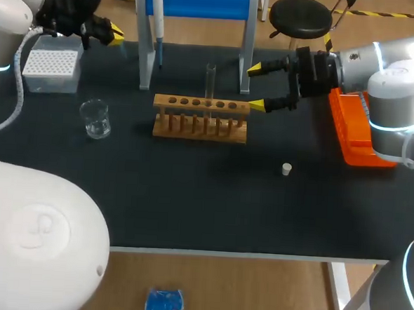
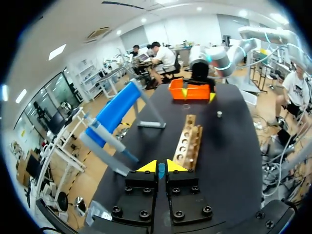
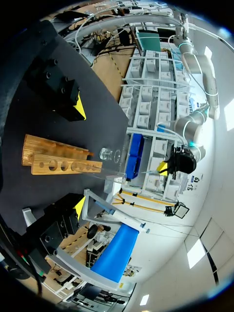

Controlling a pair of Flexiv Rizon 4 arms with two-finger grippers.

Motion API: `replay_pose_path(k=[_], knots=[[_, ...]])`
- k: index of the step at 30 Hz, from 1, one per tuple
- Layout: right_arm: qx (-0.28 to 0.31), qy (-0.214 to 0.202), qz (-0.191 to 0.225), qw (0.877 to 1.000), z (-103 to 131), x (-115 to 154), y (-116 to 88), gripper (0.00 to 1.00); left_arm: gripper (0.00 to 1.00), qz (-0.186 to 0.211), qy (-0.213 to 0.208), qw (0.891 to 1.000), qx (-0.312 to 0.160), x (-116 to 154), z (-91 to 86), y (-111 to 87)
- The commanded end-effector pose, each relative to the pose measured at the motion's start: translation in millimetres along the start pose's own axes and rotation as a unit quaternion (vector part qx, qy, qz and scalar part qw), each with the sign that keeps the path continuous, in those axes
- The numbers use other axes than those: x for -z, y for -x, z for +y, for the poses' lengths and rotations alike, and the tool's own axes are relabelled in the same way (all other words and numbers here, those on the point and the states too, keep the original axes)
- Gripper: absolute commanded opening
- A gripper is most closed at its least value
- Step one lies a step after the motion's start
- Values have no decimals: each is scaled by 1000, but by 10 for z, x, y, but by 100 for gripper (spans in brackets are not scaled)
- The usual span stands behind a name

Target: Invert the test tube, pick up the pipette, mount the tip to pipette, aspirate from beaker and dispense into the tube, eject the tip, return the pipette, and cap with the stopper.

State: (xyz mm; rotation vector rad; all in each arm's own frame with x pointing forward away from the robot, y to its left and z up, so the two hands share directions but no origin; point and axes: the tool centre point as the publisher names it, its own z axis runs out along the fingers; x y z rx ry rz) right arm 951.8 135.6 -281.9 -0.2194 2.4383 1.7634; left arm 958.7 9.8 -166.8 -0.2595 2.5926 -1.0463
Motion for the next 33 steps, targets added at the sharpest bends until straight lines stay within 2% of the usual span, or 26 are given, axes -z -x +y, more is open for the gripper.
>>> replay_pose_path(k=[1,3,4,27,30,33], knots=[[0,0,0,1000,-2,1,0,100,0,44,29,999,2,-16,-195,-125],[0,0,0,1000,-2,1,0,100,0,55,23,998,4,-85,-298,-221],[0,0,0,1000,-2,1,0,100,0,65,3,998,2,-115,-365,-275],[0,0,0,1000,-2,1,0,100,0,65,3,998,2,-115,-365,-275],[0,0,0,1000,-2,1,0,100,0,114,20,993,-33,-301,-679,-488],[0,0,0,1000,-2,1,0,100,0,156,41,986,-35,-463,-986,-742]])
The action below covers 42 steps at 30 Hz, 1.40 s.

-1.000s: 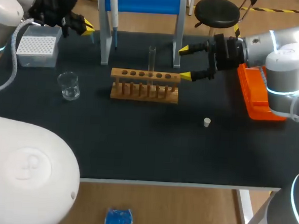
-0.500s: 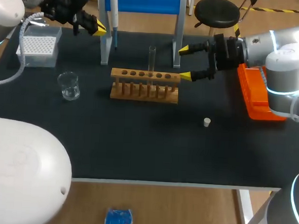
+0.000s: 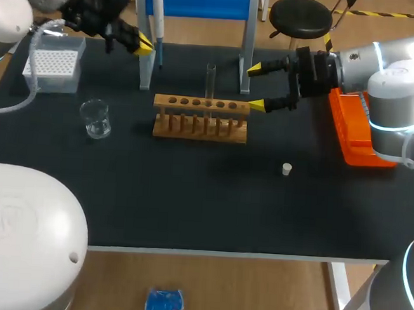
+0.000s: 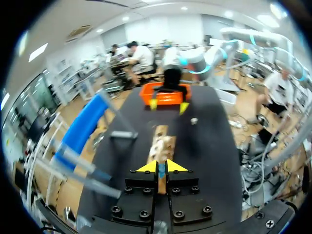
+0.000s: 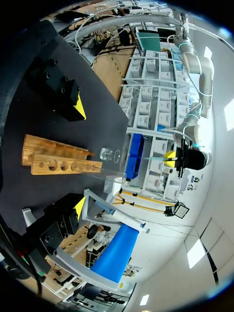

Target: Invert the test tube, pick up the pipette, mount the tip to pipette, aspirate from beaker and dispense into the tube, eject the tip, return the pipette, and cap with the stopper.

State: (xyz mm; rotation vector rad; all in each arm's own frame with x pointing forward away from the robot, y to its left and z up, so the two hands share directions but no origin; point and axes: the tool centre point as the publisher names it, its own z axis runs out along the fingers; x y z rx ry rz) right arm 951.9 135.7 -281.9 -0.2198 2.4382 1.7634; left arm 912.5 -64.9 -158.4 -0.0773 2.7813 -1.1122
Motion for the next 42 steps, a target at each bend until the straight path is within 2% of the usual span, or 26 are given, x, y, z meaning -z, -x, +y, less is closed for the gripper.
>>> replay_pose_path(k=[1,5,9,12,15,24,29,31,35,42], knots=[[0,0,0,1000,-3,2,0,100,0,55,45,997,8,-292,-505,-108],[0,0,0,1000,-3,2,0,100,0,86,85,992,35,-552,-809,-325],[0,0,0,1000,-3,2,0,100,0,88,95,990,59,-744,-984,-469],[0,0,0,1000,-3,2,0,100,0,72,96,990,71,-815,-957,-522],[0,0,0,1000,-3,2,0,100,0,62,72,993,73,-885,-916,-574],[0,0,0,1000,-3,2,0,100,0,7,47,995,85,-862,-614,-652],[0,0,0,1000,-3,2,0,100,0,3,30,996,78,-867,-571,-676],[0,0,0,1000,-3,2,0,100,0,5,37,997,73,-872,-556,-677],[0,0,0,1000,-3,2,0,100,0,-1,26,998,56,-883,-544,-673],[0,0,0,1000,-3,2,0,100,0,6,28,998,58,-917,-538,-662]])
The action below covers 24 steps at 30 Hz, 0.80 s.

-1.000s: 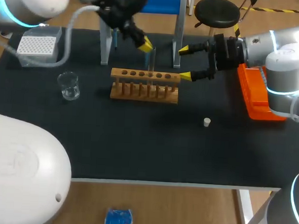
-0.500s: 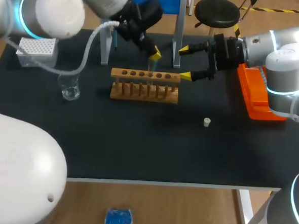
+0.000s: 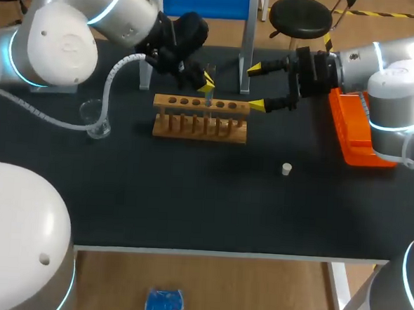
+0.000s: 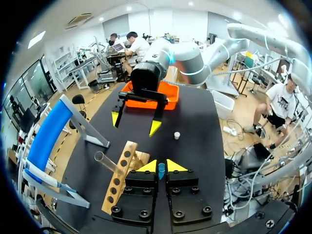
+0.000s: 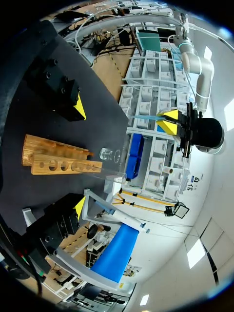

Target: Invert the test tube, pick up the pipette, mount the tip to pipette, aspirate from beaker and dispense into the tube, eject the tip, return the pipette, and cap with the stopper.

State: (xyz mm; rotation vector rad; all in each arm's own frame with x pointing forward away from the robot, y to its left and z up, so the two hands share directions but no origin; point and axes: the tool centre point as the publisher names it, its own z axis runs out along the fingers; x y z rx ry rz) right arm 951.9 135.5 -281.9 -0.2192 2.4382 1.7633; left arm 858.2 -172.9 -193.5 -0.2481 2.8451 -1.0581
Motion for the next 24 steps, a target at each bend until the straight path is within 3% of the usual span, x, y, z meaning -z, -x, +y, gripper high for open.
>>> replay_pose_path(k=[1,24], knots=[[0,0,0,1000,-2,1,0,100,0,5,1,1000,-1,-16,-3,26],[0,0,0,1000,-2,1,0,100,0,23,10,1000,-11,-58,-41,-3]])
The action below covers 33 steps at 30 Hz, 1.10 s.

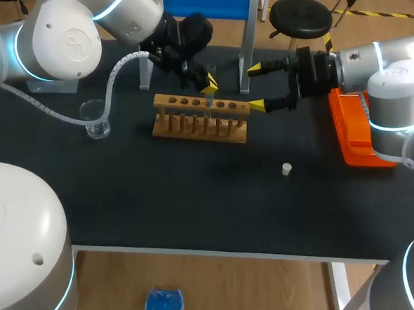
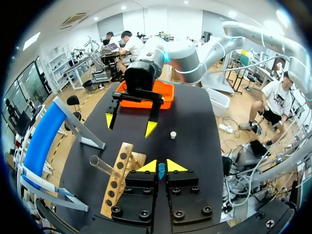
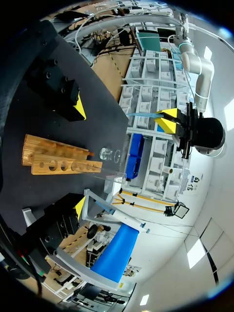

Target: Invert the test tube, pick up the pipette, mount the tip to pipette, aspirate from beaker and dispense into the tube, eject the tip, return the pipette, and cap with the stopper.

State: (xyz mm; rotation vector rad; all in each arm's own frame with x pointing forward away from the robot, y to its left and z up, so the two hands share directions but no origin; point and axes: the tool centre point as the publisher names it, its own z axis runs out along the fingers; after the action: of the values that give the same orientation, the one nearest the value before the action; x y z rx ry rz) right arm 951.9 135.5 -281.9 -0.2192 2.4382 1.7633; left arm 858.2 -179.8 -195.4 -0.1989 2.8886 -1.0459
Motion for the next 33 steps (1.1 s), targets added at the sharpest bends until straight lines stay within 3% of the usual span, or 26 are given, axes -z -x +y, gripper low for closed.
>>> replay_pose_path(k=[1,4,15,22,33], knots=[[0,0,0,1000,-2,1,0,100,0,2,1,1000,0,1,-2,11],[0,0,0,1000,-2,1,0,100,0,2,1,1000,0,1,-2,11],[-38,48,-29,998,537,249,-502,100,0,2,1,1000,0,1,-2,11],[-84,75,-26,993,796,74,-789,100,0,2,1,1000,0,1,-2,11],[-74,132,8,988,979,-353,-1033,100,0,2,1,1000,0,1,-2,11]])
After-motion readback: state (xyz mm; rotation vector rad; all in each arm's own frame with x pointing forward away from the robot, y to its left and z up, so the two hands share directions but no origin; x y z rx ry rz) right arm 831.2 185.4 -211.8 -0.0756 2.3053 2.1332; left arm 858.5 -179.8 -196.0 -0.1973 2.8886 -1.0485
